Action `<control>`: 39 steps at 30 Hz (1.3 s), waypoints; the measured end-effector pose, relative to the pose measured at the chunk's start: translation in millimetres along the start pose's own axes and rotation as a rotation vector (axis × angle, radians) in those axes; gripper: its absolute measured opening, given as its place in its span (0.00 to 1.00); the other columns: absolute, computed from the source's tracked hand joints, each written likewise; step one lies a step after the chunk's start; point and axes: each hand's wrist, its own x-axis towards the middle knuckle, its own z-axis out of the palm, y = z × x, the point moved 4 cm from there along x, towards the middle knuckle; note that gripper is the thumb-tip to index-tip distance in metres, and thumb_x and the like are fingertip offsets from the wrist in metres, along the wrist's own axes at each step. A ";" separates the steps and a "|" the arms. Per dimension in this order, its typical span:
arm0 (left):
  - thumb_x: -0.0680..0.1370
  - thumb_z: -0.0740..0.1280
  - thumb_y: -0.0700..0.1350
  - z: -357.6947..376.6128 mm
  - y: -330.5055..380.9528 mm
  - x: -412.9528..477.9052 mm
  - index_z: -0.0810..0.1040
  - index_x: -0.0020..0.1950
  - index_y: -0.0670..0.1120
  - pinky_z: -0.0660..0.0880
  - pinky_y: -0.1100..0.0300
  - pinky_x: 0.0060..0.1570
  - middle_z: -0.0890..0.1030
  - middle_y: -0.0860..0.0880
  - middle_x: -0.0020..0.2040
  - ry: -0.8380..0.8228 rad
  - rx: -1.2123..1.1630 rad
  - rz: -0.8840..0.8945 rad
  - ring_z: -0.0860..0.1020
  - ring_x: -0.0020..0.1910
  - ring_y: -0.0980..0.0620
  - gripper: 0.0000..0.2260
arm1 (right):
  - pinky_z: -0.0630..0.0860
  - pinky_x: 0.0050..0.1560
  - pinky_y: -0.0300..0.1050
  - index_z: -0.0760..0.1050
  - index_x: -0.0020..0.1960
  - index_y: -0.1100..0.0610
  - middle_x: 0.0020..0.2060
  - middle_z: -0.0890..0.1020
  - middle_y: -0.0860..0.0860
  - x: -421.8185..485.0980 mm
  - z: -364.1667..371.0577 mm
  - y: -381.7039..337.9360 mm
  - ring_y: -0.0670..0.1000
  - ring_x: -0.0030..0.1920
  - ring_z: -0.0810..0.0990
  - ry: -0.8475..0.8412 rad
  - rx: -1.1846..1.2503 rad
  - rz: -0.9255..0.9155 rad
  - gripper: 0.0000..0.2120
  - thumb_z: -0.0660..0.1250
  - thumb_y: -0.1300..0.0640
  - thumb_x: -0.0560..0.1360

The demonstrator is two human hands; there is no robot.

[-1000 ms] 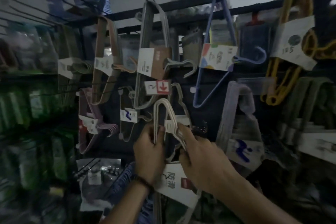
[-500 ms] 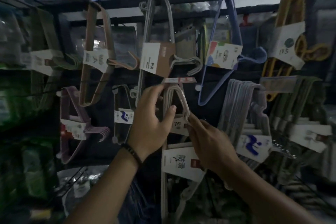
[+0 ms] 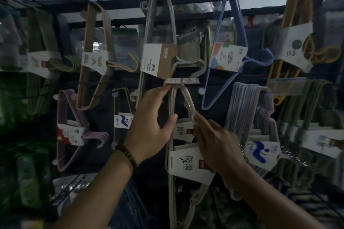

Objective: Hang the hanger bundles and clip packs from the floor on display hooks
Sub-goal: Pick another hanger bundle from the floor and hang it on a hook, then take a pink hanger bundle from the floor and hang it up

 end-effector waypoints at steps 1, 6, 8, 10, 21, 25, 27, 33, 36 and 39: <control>0.80 0.72 0.45 2.1 -0.7 -0.4 0.63 0.82 0.55 0.79 0.48 0.64 0.67 0.57 0.74 0.001 0.006 0.004 0.70 0.72 0.54 0.32 | 0.78 0.27 0.51 0.64 0.77 0.47 0.43 0.80 0.48 0.0 -1.1 1.7 0.52 0.29 0.78 0.006 -0.006 -0.001 0.22 0.48 0.44 0.86; 0.81 0.68 0.38 14.3 -2.6 -1.4 0.62 0.82 0.53 0.69 0.48 0.76 0.66 0.56 0.77 -0.021 0.000 -0.008 0.67 0.77 0.55 0.31 | 0.75 0.27 0.46 0.63 0.78 0.44 0.37 0.73 0.45 7.2 9.9 17.8 0.46 0.28 0.72 -0.029 -0.013 0.077 0.20 0.52 0.45 0.86; 0.81 0.67 0.39 19.5 -5.7 -4.7 0.62 0.82 0.53 0.69 0.46 0.75 0.65 0.55 0.77 -0.030 0.032 -0.025 0.67 0.77 0.52 0.31 | 0.76 0.27 0.47 0.64 0.78 0.45 0.37 0.73 0.46 13.3 16.7 17.2 0.48 0.27 0.72 -0.026 -0.020 0.046 0.20 0.51 0.45 0.86; 0.82 0.68 0.43 27.8 -10.1 -10.6 0.60 0.83 0.54 0.69 0.47 0.76 0.61 0.58 0.79 -0.084 0.051 -0.062 0.65 0.78 0.52 0.31 | 0.76 0.28 0.48 0.64 0.77 0.46 0.38 0.72 0.47 25.1 29.1 18.1 0.50 0.28 0.73 -0.032 -0.038 0.051 0.20 0.51 0.46 0.87; 0.83 0.66 0.57 83.7 -54.5 -23.6 0.51 0.86 0.52 0.55 0.52 0.82 0.43 0.57 0.86 -0.545 0.220 -0.419 0.48 0.84 0.51 0.37 | 0.79 0.36 0.47 0.78 0.52 0.55 0.45 0.82 0.54 98.2 92.4 37.3 0.54 0.42 0.84 -0.324 -0.244 0.222 0.02 0.66 0.58 0.82; 0.81 0.69 0.55 100.1 -56.4 -29.1 0.62 0.83 0.51 0.61 0.55 0.80 0.56 0.53 0.84 -0.534 0.184 -0.463 0.58 0.83 0.50 0.32 | 0.76 0.34 0.46 0.81 0.52 0.56 0.47 0.85 0.54 107.2 102.8 54.5 0.56 0.45 0.86 -0.344 -0.224 0.201 0.09 0.63 0.57 0.85; 0.81 0.69 0.54 102.1 -49.5 -38.9 0.66 0.80 0.53 0.66 0.57 0.76 0.65 0.54 0.78 -0.510 0.170 -0.472 0.68 0.77 0.51 0.28 | 0.77 0.34 0.46 0.83 0.52 0.56 0.44 0.85 0.54 103.8 103.8 61.5 0.56 0.44 0.86 -0.330 -0.175 0.208 0.13 0.61 0.54 0.86; 0.77 0.63 0.63 82.8 -57.3 -91.7 0.78 0.63 0.56 0.80 0.51 0.59 0.76 0.55 0.61 -0.451 0.308 -0.635 0.78 0.59 0.52 0.19 | 0.82 0.48 0.53 0.77 0.65 0.48 0.50 0.85 0.52 58.1 85.0 43.2 0.60 0.51 0.83 -0.187 0.190 0.201 0.14 0.62 0.44 0.82; 0.81 0.66 0.53 62.2 -51.3 -145.7 0.81 0.60 0.56 0.75 0.63 0.49 0.79 0.57 0.53 -0.426 0.363 -0.717 0.77 0.50 0.57 0.09 | 0.80 0.42 0.48 0.80 0.50 0.48 0.41 0.85 0.49 21.2 83.4 17.3 0.54 0.41 0.82 -0.181 0.353 0.035 0.11 0.62 0.45 0.82; 0.83 0.64 0.54 33.4 -36.8 -221.6 0.80 0.63 0.57 0.77 0.63 0.48 0.79 0.58 0.52 -0.425 0.390 -0.902 0.78 0.47 0.57 0.11 | 0.76 0.33 0.50 0.74 0.40 0.49 0.29 0.76 0.46 -35.0 100.9 -25.2 0.47 0.29 0.74 -0.357 0.517 -0.085 0.12 0.66 0.50 0.82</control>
